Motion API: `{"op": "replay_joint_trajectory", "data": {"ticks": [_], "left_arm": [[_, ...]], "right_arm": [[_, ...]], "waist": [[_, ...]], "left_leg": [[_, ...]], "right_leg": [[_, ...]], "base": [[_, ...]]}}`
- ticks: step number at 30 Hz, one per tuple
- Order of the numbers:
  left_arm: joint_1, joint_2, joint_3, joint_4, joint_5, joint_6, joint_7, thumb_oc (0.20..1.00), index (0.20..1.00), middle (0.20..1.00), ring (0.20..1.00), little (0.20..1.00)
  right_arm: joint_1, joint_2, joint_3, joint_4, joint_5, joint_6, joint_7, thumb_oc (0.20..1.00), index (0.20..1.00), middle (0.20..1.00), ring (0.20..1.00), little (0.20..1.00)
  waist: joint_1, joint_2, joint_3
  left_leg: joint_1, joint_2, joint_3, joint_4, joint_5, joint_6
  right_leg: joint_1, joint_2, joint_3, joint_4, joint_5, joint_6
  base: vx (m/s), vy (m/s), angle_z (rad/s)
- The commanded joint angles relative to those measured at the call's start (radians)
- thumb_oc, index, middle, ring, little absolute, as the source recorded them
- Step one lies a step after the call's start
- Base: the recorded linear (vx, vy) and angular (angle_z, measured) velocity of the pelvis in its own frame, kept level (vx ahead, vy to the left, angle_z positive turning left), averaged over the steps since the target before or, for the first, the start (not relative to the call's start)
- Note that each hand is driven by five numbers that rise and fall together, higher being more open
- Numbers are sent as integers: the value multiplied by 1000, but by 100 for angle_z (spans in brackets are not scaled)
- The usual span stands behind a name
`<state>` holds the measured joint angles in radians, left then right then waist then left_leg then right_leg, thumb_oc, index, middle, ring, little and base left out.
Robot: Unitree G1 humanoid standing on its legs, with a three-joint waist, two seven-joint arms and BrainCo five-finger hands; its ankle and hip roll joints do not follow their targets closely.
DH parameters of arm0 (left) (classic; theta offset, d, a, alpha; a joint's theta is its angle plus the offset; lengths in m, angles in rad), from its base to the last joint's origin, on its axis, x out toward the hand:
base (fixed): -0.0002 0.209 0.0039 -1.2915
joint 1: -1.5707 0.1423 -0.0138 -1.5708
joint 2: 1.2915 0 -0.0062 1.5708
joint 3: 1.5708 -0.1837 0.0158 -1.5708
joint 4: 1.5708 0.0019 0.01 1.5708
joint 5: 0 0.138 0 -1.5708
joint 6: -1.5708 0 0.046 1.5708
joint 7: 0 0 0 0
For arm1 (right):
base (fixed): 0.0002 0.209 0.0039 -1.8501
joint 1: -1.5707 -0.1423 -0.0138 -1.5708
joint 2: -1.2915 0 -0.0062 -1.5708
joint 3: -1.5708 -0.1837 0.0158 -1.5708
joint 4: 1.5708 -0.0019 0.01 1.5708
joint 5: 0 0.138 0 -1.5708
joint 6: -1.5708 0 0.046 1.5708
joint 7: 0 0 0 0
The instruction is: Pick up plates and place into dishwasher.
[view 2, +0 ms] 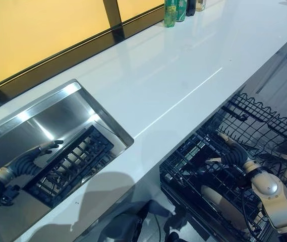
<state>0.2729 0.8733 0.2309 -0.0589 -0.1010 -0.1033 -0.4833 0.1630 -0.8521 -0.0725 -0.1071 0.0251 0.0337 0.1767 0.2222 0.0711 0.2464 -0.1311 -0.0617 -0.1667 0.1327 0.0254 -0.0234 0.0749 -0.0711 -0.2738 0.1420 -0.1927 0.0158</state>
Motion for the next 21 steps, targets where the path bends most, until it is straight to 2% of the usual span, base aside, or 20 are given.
{"op": "replay_joint_trajectory", "data": {"ticks": [1,4,9,14,17,21], "left_arm": [[30,47,-15,4,-25,-25,29,1000,1000,1000,1000,1000],[22,54,-36,19,11,-32,80,1000,1000,1000,1000,1000],[-24,65,-83,62,105,-36,243,1000,1000,1000,1000,1000],[-107,66,-133,127,201,-26,401,1000,1000,1000,1000,1000],[-158,57,-164,170,275,1,510,1000,1000,1000,1000,1000],[-233,36,-205,229,312,45,602,1000,1000,1000,1000,1000]], "right_arm": [[8,-86,-33,-33,44,-55,-9,1000,1000,1000,1000,1000],[14,-96,-33,-32,54,-67,-14,1000,1000,1000,1000,1000],[2,-105,-13,-26,63,-77,-39,1000,1000,1000,1000,1000],[-21,-95,21,-24,76,-89,-68,1000,1000,1000,1000,1000],[-39,-73,52,-19,73,-93,-88,1000,1000,1000,1000,1000],[-81,-44,104,-11,62,-93,-126,1000,1000,1000,1000,1000]], "waist": [[-19,-19,-36],[-26,-21,-18],[-37,-29,17],[-46,-60,45],[-50,-84,59],[-55,-118,80]], "left_leg": [[-89,26,13,30,31,-60],[-98,28,24,38,31,-59],[-118,30,41,49,32,-57],[-139,33,56,60,29,-52],[-150,35,66,68,25,-49],[-175,41,80,80,18,-44]], "right_leg": [[-32,-48,-9,79,27,45],[-42,-49,-2,84,31,48],[-61,-50,11,85,41,55],[-75,-48,25,79,52,66],[-83,-47,35,76,58,71],[-103,-43,54,72,69,77]], "base": [[0,0,0],[2,10,-5],[-15,1,-8],[-17,-57,-3],[0,-64,-5],[-54,-77,-9]]}}
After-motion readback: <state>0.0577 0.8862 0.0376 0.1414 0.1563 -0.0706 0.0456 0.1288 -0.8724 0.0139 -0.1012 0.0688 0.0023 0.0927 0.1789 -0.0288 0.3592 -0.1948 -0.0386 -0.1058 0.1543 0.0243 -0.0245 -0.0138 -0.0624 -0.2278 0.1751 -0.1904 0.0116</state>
